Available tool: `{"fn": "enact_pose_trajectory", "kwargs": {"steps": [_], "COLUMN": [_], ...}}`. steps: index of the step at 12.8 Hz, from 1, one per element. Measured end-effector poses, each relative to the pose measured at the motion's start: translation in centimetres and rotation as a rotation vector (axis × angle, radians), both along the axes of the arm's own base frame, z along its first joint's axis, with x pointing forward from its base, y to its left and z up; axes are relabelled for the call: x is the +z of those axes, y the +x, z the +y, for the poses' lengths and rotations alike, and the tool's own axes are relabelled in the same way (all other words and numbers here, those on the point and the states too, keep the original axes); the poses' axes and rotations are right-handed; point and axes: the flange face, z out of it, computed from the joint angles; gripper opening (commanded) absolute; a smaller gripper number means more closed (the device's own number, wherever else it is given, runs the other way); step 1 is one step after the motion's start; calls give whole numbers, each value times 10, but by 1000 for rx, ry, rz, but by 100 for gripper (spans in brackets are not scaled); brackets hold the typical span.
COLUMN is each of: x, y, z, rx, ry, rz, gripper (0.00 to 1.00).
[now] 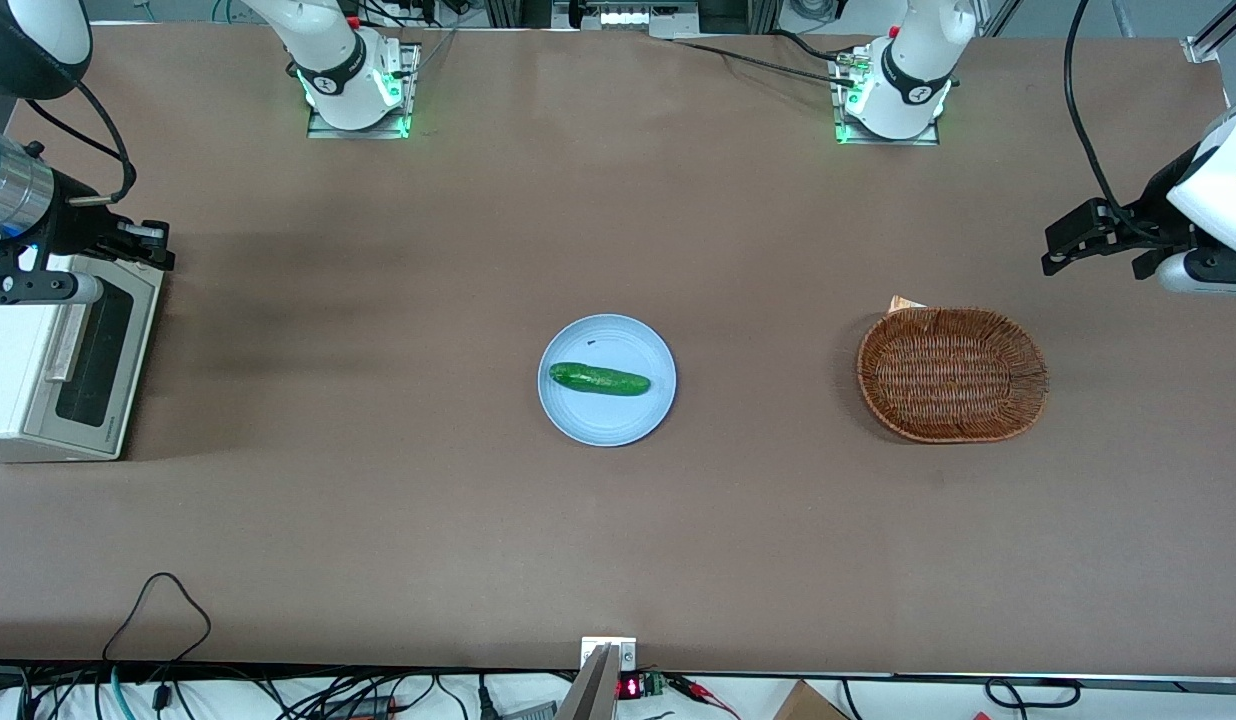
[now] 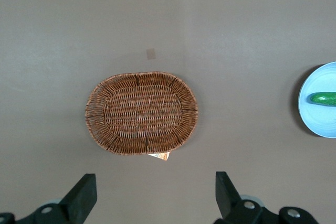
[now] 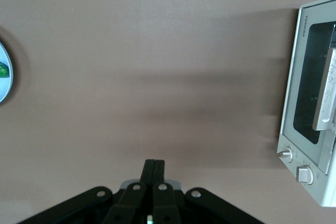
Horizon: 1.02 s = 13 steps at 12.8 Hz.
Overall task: Open oven door with right arm only
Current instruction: 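Close the right gripper and move it down toward the oven door handle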
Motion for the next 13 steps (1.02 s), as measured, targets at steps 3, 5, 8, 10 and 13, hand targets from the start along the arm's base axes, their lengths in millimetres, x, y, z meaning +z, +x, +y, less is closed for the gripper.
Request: {"fn": "enact_pose_trajectory", "kwargs": {"steps": [3,5,8,10,13], "x": [-2,-3,-9,-20,-46], "y": [-4,-8,-11,-8,1], "z": [-1,-5,-12,-16,-13], "rx": [2,12,-8,0,50], "ry": [-10,-60,-160,-257,-455], "rz": [30,67,113,141,182], "gripper": [1,1,1,0,0]}}
